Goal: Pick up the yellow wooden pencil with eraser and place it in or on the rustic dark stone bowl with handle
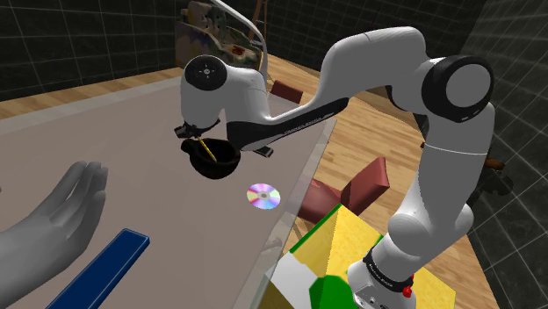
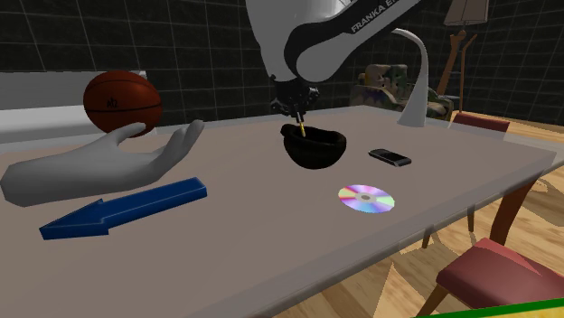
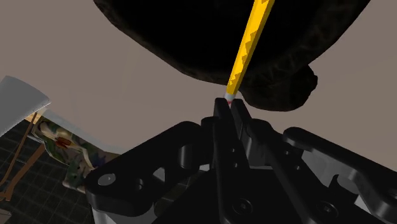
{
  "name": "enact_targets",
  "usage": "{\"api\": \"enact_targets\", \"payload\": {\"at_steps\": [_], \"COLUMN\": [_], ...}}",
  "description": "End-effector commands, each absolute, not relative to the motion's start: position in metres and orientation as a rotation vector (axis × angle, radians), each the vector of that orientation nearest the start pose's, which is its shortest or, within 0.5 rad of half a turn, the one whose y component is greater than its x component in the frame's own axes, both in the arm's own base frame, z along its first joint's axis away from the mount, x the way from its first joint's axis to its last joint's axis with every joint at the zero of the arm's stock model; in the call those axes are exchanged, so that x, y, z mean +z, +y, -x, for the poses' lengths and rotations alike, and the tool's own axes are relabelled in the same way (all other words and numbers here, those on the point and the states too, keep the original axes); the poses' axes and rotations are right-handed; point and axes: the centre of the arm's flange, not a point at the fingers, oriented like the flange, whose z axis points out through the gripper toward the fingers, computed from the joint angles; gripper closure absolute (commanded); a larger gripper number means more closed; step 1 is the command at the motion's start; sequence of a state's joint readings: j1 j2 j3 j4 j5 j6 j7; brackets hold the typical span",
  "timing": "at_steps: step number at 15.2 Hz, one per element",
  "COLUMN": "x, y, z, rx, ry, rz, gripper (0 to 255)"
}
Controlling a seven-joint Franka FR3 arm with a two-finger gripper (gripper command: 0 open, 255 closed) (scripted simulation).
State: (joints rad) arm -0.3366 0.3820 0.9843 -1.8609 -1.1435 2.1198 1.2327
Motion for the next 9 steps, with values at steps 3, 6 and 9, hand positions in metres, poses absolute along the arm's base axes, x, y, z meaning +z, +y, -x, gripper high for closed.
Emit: {"api": "enact_targets", "payload": {"at_steps": [3, 6, 9], "x": [0.411, 0.411, 0.441], "y": [0.306, 0.306, 0.318], "z": [-0.555, -0.555, -0.533], "rx": [-1.040, -1.040, -1.040], "ry": [0.075, 0.075, 0.075], "rz": [3.284, 3.284, 3.284], "gripper": [0, 0, 0]}}
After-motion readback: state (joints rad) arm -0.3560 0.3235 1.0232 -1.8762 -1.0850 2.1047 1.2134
